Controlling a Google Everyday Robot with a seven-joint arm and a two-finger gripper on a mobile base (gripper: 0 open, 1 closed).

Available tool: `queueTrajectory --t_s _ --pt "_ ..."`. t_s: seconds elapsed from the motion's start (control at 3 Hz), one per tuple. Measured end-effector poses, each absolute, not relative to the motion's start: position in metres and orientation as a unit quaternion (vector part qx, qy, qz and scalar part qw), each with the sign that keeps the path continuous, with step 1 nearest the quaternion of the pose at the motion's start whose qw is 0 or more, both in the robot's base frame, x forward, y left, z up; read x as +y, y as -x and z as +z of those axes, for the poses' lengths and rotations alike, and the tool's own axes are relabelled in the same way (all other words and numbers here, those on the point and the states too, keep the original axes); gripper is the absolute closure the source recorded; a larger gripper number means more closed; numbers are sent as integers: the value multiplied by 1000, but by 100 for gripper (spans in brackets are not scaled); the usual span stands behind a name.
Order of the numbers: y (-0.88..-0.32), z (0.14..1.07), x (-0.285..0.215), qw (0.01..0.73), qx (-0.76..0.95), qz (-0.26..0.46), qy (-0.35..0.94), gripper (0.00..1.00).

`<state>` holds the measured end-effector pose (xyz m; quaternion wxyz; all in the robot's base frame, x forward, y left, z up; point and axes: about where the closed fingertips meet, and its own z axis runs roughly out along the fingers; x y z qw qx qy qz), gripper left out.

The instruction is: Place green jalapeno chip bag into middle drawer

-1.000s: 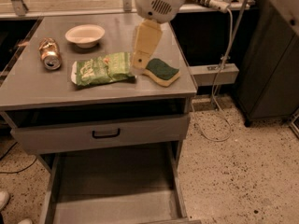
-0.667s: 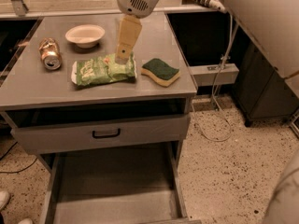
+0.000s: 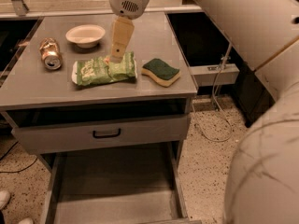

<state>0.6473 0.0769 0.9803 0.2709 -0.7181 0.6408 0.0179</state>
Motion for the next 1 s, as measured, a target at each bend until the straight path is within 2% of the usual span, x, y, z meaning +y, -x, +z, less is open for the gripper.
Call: queueTrajectory --t_s 1.0 --pt "-695 937 89 257 636 34 727 0"
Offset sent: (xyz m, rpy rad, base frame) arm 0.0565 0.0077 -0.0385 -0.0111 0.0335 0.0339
